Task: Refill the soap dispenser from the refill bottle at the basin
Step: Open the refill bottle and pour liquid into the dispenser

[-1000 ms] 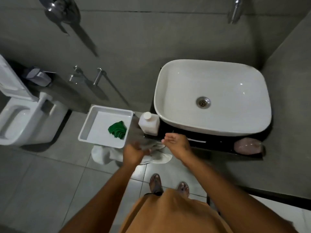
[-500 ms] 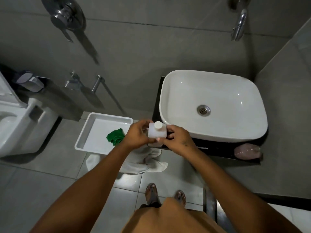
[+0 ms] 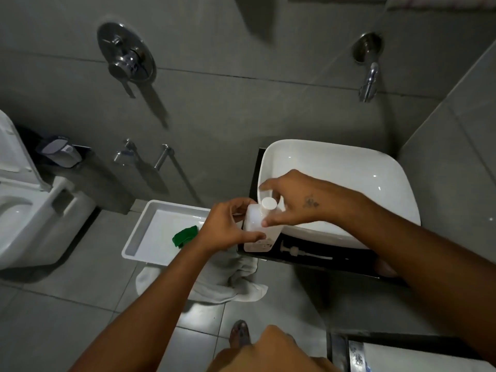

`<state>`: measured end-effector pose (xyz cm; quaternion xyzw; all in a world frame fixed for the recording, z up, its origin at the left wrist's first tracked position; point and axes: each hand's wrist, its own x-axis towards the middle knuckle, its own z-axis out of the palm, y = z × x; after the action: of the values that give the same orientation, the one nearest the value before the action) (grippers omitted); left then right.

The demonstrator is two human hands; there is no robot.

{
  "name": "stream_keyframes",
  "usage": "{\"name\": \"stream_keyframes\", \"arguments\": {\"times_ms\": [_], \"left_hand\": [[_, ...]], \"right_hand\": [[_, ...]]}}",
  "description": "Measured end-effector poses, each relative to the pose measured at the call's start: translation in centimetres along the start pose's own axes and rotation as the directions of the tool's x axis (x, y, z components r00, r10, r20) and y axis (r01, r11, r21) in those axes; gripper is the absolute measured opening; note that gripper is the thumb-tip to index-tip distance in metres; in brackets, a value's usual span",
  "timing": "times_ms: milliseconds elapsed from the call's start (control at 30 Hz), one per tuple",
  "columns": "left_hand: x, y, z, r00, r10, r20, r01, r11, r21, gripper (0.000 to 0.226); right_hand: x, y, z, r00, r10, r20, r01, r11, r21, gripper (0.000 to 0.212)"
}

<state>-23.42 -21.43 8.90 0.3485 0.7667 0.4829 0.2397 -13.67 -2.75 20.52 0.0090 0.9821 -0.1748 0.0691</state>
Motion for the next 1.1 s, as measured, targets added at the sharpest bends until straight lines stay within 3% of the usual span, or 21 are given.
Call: {"name": "stream_keyframes", "arguments": {"times_ms": [67, 133, 167, 300, 400, 500, 567, 667, 733, 833, 900, 967, 1033, 1100], "left_hand": [[0.0, 0.7, -0.1, 1.0, 0.007, -0.008, -0.007, 1.0, -0.004, 0.064], [0.1, 0.9, -0.1, 1.0, 0.004, -0.005, -0.004, 1.0, -0.005, 0.065], [0.1, 0.9, 0.0, 1.0, 0.001, -0.009, -0.001, 1.0, -0.014, 0.065], [0.1, 1.2, 0.3, 1.0, -0.01, -0.01, 0.009, 1.0, -0.011, 0.063], [0.2, 1.0, 0.7, 1.0, -0.014, -0.011, 0.014, 1.0, -0.009, 0.068], [0.3, 1.0, 1.1, 0.999, -0.022, -0.03, 0.021, 1.0, -0.018, 0.068], [0.5, 1.2, 1.3, 1.0, -0.005, -0.023, 0.006, 1.0, 0.013, 0.066], [0.8, 1.2, 1.6, 1.0, 0.008, -0.015, -0.008, 1.0, 0.019, 0.069], [1.0, 1.1, 1.7, 1.0, 0.01, -0.029, -0.009, 1.0, 0.014, 0.072], [1.0, 1.3, 1.7, 1.0, 0.008, -0.02, -0.007, 1.0, 0.025, 0.064], [1.1, 1.6, 1.8, 1.0, 0.007, -0.014, -0.006, 0.999, 0.038, 0.062], [1.2, 1.5, 2.0, 1.0, -0.003, -0.013, 0.004, 0.999, 0.034, 0.064], [1.3, 1.2, 2.2, 1.0, -0.011, -0.016, 0.011, 1.0, 0.021, 0.066], [1.2, 1.2, 2.2, 1.0, -0.012, -0.014, 0.013, 1.0, 0.023, 0.065]], "right_hand": [[0.3, -0.4, -0.8, 0.998, 0.017, -0.055, -0.019, 0.999, -0.038, 0.06], [0.2, -0.5, -1.3, 0.998, -0.061, 0.022, 0.061, 0.998, -0.026, 0.034], [0.1, -0.5, -1.6, 0.993, -0.105, 0.058, 0.106, 0.994, -0.017, 0.033], [-0.2, -0.3, -1.8, 0.996, 0.002, -0.093, -0.005, 0.999, -0.032, 0.054], [-0.2, 0.1, -1.8, 0.996, -0.074, -0.058, 0.072, 0.996, -0.045, 0.027], [-0.5, 0.3, -2.5, 0.995, -0.095, -0.024, 0.095, 0.995, -0.018, 0.051], [-0.5, 0.3, -2.4, 0.999, -0.041, -0.016, 0.039, 0.99, -0.138, 0.067], [-0.3, 0.4, -1.8, 0.994, -0.07, 0.09, 0.081, 0.989, -0.122, 0.037], [-0.4, 0.7, -2.4, 0.986, -0.114, 0.119, 0.122, 0.99, -0.064, 0.053], [-0.3, 1.1, -2.3, 0.999, -0.027, 0.046, 0.035, 0.985, -0.169, 0.07], [0.1, 1.2, -1.8, 0.998, -0.034, 0.047, 0.043, 0.973, -0.227, 0.053], [0.0, 0.7, -2.3, 0.989, -0.074, 0.125, 0.096, 0.98, -0.175, 0.034], [-0.1, 0.8, -2.8, 0.978, -0.129, 0.166, 0.155, 0.975, -0.158, 0.054], [-0.1, 0.7, -3.1, 0.988, -0.07, 0.138, 0.101, 0.966, -0.237, 0.07]]}}
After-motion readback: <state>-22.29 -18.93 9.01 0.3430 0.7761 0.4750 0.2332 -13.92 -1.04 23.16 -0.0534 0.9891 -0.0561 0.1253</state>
